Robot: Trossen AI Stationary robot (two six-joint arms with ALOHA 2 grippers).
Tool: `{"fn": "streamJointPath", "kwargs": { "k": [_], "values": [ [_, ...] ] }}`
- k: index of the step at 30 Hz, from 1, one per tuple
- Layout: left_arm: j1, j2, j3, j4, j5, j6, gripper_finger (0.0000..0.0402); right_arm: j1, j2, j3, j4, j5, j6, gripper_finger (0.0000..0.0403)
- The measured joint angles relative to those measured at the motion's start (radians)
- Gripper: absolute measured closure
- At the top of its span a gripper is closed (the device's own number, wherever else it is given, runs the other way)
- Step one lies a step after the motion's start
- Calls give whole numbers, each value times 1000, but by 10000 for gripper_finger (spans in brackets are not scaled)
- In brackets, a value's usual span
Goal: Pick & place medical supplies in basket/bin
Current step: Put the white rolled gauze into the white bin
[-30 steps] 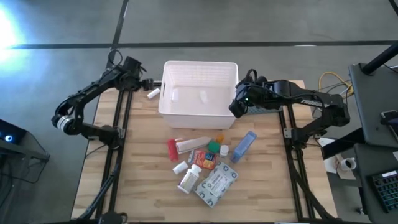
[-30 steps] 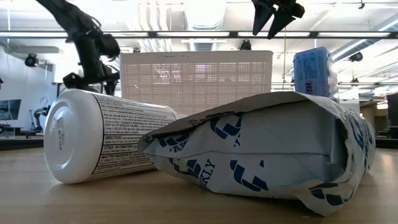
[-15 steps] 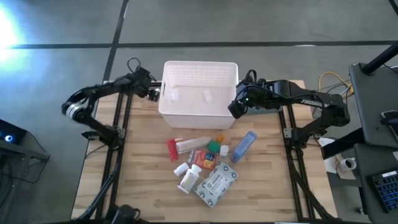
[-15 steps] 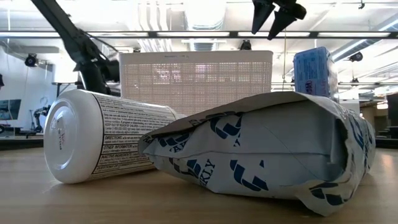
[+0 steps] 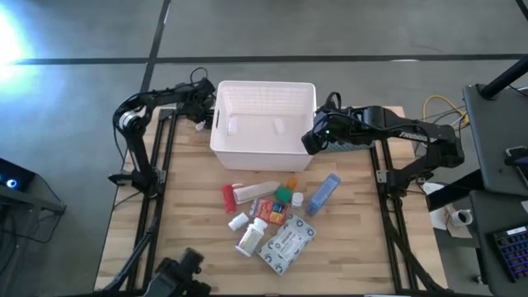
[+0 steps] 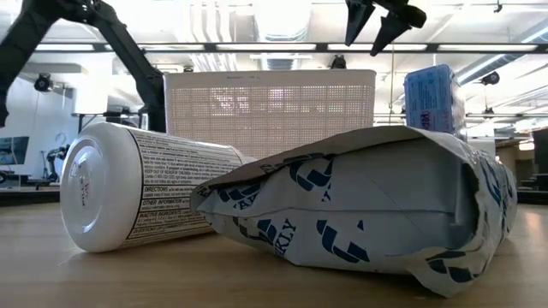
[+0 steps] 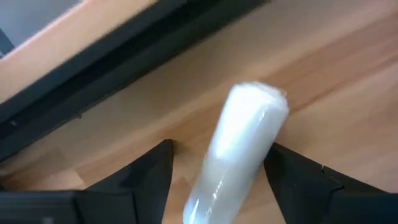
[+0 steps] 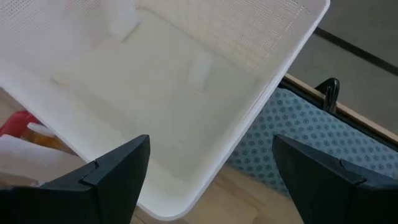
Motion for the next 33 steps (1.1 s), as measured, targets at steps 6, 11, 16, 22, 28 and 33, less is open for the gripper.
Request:
{"fn": "streamJointPath", "kwargs": {
  "k": [6, 11, 16, 22, 28, 33],
  "values": [
    [-10, -13, 19, -55, -9, 11, 269, 0, 0, 0, 0, 4, -6, 74],
    [-14, -116, 0, -64, 17, -11, 367, -1, 0, 0, 0, 25, -42, 74],
    [-11, -313, -70, -23, -10, -123, 377, -1, 0, 0, 1, 41, -67, 74],
    [-18, -699, -190, 188, -25, -395, 362, -1, 0, 0, 3, 42, -113, 74],
    [-168, -1091, -433, 791, 22, -509, 367, 0, 0, 0, 3, 66, -124, 74],
    [-382, -1152, -549, 972, 112, -584, 366, 0, 0, 0, 8, 65, -132, 74]
  ]
}}
